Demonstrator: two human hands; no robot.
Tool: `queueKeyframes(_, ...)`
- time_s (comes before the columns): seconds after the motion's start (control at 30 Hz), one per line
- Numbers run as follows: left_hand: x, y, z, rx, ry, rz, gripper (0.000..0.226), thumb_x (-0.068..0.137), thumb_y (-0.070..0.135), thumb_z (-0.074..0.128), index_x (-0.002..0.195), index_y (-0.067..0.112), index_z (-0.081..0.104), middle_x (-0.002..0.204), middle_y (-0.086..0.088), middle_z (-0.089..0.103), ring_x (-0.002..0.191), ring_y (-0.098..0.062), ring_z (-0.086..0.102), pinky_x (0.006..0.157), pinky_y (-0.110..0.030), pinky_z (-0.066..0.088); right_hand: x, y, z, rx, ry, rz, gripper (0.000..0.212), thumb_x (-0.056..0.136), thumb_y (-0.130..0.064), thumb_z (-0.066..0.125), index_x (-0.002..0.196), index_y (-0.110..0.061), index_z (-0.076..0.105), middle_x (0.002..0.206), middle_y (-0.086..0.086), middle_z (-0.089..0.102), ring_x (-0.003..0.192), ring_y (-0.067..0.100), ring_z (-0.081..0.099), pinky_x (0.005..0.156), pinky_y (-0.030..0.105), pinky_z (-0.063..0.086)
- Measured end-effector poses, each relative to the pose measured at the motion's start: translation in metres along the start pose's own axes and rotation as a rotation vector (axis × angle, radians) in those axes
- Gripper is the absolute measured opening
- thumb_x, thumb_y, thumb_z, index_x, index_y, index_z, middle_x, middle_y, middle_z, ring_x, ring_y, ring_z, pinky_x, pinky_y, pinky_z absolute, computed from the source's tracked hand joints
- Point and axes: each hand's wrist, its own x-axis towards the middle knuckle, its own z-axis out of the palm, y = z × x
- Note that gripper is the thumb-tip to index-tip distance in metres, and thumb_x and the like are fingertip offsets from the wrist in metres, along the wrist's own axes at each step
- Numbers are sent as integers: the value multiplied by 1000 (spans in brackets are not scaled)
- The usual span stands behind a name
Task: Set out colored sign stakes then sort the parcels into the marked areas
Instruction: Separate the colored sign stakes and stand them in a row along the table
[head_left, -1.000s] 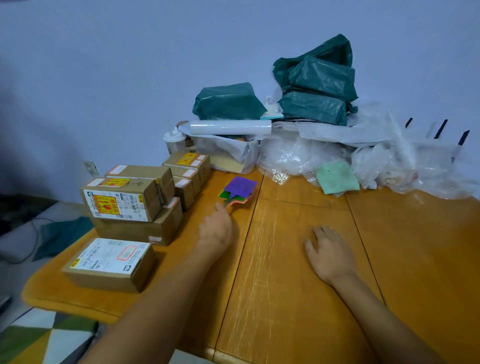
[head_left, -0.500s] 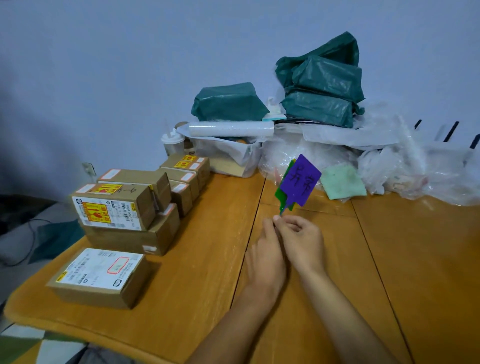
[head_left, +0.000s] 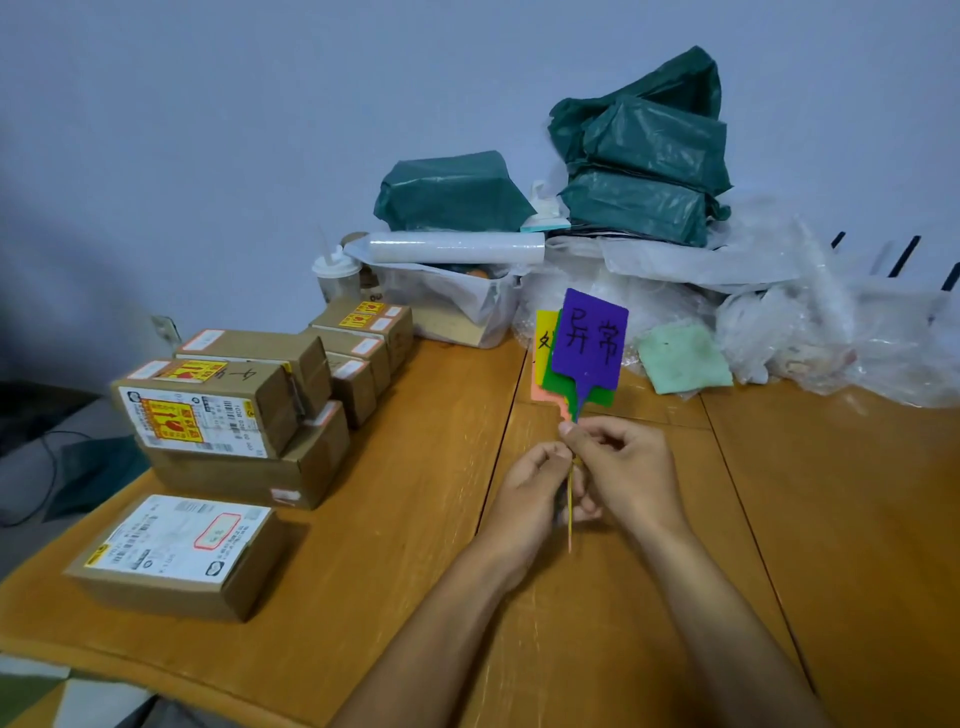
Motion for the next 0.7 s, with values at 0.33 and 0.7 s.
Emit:
queueKeyframes(0.33, -9, 4, 4, -235, -131, -36, 15, 110, 14, 49, 106, 7, 62, 76, -3, 60, 62, -12, 64, 59, -25, 58, -6, -14, -8, 124, 101, 25, 7, 90, -11, 80, 90, -4, 81, 60, 11, 67, 43, 17, 55, 39, 26, 47)
queueKeyframes(0.7, -3, -5, 7, -164, 19, -95, 30, 114, 22, 38, 84, 24, 42, 61, 9, 40, 45, -4, 28, 36, -17, 22, 4, -3, -7, -92, 41, -114, 19, 95, -17, 74, 78, -13, 67, 64, 0, 64, 60, 14, 57, 70, 48, 54)
